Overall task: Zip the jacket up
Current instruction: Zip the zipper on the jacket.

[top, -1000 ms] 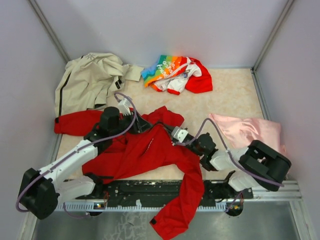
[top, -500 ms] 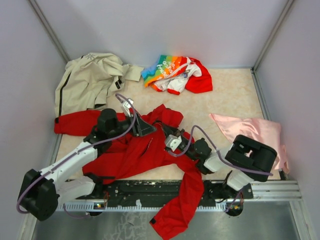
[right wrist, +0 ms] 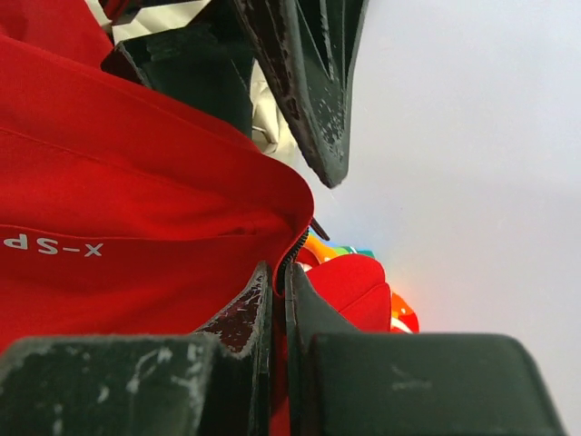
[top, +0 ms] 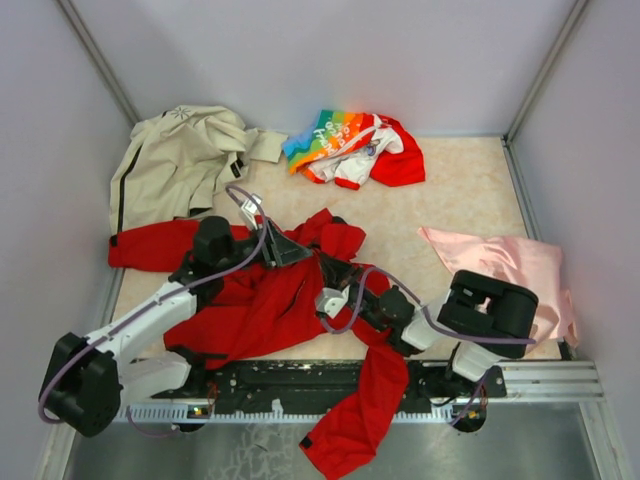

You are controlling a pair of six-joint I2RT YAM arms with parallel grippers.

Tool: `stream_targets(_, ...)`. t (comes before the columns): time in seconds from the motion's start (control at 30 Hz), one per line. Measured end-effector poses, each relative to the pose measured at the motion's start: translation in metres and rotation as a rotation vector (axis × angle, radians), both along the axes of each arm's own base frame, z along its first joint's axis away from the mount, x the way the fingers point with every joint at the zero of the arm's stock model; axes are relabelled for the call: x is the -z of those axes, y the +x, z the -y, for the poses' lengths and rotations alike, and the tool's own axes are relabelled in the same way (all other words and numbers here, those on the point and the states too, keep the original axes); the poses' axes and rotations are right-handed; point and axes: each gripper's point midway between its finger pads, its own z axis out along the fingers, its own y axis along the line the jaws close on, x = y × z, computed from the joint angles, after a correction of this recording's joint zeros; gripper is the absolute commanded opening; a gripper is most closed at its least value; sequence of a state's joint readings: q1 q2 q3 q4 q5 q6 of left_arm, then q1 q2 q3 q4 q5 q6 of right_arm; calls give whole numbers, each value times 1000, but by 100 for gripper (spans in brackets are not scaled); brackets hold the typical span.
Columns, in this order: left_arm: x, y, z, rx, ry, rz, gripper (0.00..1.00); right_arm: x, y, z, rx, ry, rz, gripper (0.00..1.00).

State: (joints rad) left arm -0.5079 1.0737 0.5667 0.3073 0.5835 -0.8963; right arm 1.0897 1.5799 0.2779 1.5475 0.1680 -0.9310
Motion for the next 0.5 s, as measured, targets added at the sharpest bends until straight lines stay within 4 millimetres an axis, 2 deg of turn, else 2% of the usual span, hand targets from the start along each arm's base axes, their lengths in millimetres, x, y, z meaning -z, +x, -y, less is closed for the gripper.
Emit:
stream_targets(0.17, 11, 0, 5, 21, -4, -63, 52, 3, -1, -5, 19, -39, 30, 0)
stream_targets(0.27, 14, -2, 6, 33, -8, -85, 43, 2, 0, -7, 29, -53, 47, 0)
stream_targets(0.43, 21, -2, 7, 47, -3, -99, 12, 3, 0, -8, 41, -65, 58, 0)
stream_targets(0.47, 23, -3, 6, 47, 1, -98, 8, 3, 0, -8, 42, -65, 58, 3)
stream_targets(0.5, 25, -3, 5, 47, 5, -92, 3, 3, 0, -8, 41, -64, 57, 9)
